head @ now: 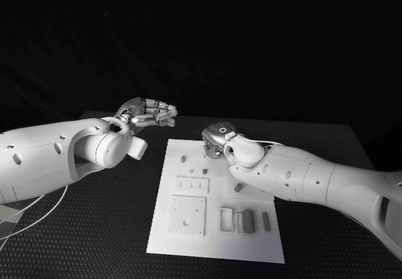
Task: Assemble the parts on the task board
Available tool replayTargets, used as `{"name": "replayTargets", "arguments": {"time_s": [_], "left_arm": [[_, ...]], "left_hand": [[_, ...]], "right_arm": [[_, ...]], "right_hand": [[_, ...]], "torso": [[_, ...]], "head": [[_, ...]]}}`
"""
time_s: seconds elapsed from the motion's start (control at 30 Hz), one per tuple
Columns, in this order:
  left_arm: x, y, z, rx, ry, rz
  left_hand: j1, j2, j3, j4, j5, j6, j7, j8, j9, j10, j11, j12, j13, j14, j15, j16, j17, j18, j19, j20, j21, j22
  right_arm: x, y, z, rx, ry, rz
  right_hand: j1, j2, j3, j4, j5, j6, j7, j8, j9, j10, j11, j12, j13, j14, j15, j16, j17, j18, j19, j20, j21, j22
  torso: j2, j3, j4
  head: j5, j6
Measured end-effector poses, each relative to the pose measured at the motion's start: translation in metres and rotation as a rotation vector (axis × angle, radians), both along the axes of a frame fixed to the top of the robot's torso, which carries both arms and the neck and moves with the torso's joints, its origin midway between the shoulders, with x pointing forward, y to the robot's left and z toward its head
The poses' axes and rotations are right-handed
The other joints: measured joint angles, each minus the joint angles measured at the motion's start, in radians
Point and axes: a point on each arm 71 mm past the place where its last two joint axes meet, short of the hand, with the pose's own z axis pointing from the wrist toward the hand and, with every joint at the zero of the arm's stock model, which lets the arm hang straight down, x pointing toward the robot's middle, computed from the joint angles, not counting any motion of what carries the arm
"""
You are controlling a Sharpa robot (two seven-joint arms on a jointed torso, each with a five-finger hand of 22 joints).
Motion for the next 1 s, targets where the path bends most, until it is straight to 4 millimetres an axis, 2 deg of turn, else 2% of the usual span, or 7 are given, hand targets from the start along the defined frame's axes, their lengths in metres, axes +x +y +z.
{"name": "replayTargets", "arguments": {"time_s": [0.37,0.6,0.87,1.0], "left_arm": [[-0.0002,0.0002,0.0,0.0,0.001,0.0],[-0.0001,0.0001,0.0,0.0,0.001,-0.001],[-0.0002,0.0007,0.0,0.0,0.002,0.0],[-0.0002,0.0008,0.0,0.0,0.002,0.0]], "left_hand": [[0.0,0.0,0.0,0.0,0.0,0.0,0.0,0.0,-0.001,0.0,0.0,0.0,0.0,0.0,0.0,0.0,0.001,0.0,0.0,0.0,0.0,-0.001],[0.0,0.0,0.0,0.0,-0.004,0.0,0.0,0.0,-0.001,0.0,0.0,0.0,0.0,0.0,0.0,0.0,0.001,0.0,0.0,0.0,0.0,-0.001],[0.0,0.0,0.0,0.0,-0.004,0.0,0.0,0.0,-0.001,0.0,0.0,0.0,0.0,0.0,0.0,0.0,0.001,0.0,0.0,0.0,0.0,-0.001],[0.0,0.0,0.0,0.0,-0.004,0.0,0.0,0.0,-0.001,0.0,0.0,0.0,0.0,0.0,0.0,0.0,0.001,0.0,0.0,0.0,0.0,-0.001]], "right_arm": [[0.0003,0.0,-0.0002,0.0,0.001,-0.001],[0.0005,0.0003,-0.0002,0.001,0.002,-0.001],[0.0014,-0.001,-0.0003,0.006,0.005,-0.006],[0.0019,-0.0016,-0.0002,0.009,0.006,-0.009]], "right_hand": [[0.0,0.0,0.0,0.0,0.0,0.0,0.0,-0.001,0.0,0.0,0.0,-0.004,0.0,0.0,0.0,0.0,-0.001,0.0,0.0,0.0,0.0,0.0],[0.004,-0.004,0.0,0.0,0.0,-0.011,0.008,-0.007,0.0,-0.006,0.006,-0.011,0.0,-0.001,0.001,0.0,-0.004,0.0,-0.006,-0.002,0.0,0.0],[0.011,-0.021,0.0,0.0,0.0,-0.067,0.039,-0.043,-0.014,-0.065,0.029,-0.023,-0.012,-0.018,0.018,0.0,-0.012,-0.001,-0.015,-0.004,-0.008,0.0],[0.011,-0.021,0.0,0.0,0.0,-0.069,0.041,-0.043,-0.015,-0.072,0.036,-0.023,-0.013,-0.02,0.02,0.0,-0.013,-0.001,-0.017,-0.003,-0.008,0.0]], "torso": [[0.0,-0.0007,0.0004],[-0.001,-0.0008,-0.0004],[-0.001,0.0,-0.001],[-0.001,-0.0001,-0.0015]], "head": [[0.002,-0.002],[0.004,-0.003],[0.005,-0.003],[0.006,-0.003]]}}
